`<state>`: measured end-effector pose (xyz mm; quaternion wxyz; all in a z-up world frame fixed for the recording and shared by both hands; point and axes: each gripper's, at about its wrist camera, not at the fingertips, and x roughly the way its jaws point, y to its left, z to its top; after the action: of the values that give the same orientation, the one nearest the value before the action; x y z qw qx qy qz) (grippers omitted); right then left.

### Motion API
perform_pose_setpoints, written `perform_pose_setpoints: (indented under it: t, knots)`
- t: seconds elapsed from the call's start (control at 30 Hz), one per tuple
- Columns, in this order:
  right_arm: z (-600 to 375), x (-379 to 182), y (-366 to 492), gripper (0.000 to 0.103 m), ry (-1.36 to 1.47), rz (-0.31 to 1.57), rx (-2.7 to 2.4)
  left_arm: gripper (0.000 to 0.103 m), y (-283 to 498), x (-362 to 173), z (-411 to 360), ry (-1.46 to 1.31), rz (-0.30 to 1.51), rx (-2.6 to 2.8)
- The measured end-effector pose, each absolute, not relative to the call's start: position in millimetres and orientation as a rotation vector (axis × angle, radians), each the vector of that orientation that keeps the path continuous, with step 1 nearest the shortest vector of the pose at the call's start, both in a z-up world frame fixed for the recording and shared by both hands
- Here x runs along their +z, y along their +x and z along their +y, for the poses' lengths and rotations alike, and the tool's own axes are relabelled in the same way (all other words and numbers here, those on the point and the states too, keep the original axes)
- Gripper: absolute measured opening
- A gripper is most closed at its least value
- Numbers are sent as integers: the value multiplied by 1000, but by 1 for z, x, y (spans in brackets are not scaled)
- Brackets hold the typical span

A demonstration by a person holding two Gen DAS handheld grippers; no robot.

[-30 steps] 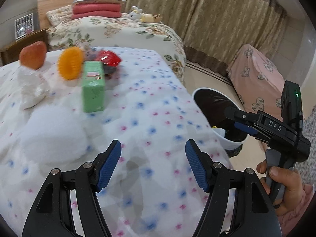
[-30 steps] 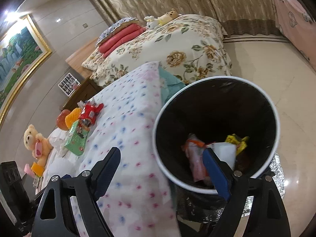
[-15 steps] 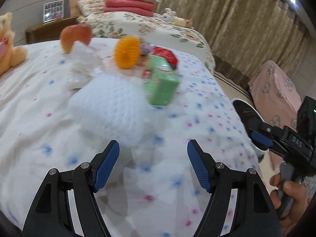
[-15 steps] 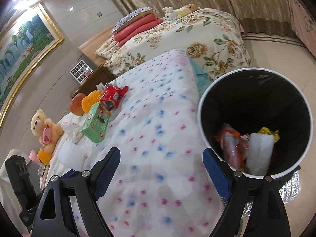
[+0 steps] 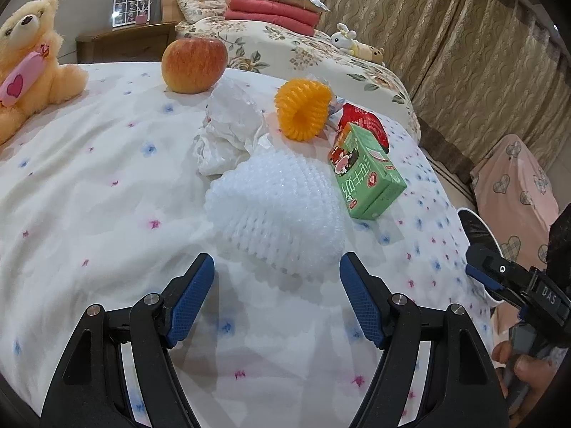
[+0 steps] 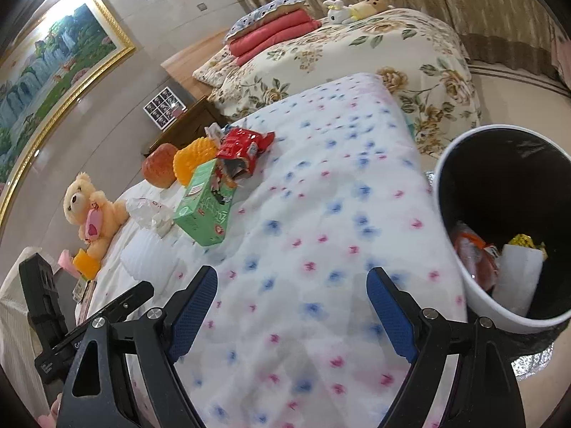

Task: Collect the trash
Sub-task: 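Move both open tools from the bin back over the bed, then grasp the white foam net with the left tool while the right tool grasps the green juice box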

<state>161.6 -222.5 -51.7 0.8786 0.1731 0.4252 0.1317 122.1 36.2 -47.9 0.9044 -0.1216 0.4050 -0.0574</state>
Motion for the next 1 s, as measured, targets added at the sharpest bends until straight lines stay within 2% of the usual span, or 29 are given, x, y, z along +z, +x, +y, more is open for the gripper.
perform_pose_setpoints:
  t: [0.2, 0.27, 0.37, 0.4, 0.43, 0.57, 1.0]
  knots:
    - [-208, -54, 171, 87, 352, 895, 290, 73, 134, -47, 35, -230, 844, -135]
    - [-203, -55, 174, 87, 352, 900, 297, 68, 138, -48, 34, -215, 849, -133]
    - [-196, -56, 178, 87, 347, 904, 306, 54, 145, -52, 37, -215, 860, -144]
    - [-193, -56, 180, 87, 343, 904, 310, 46, 145, -52, 36, -217, 860, -150]
    - [-191, -56, 181, 87, 341, 904, 315, 28, 147, -52, 37, -220, 860, -165]
    - [-180, -56, 189, 87, 334, 904, 340, 6, 145, -52, 39, -215, 855, -199]
    - [-143, -62, 216, 86, 273, 908, 389, 5, 130, -53, 59, -243, 828, -191]
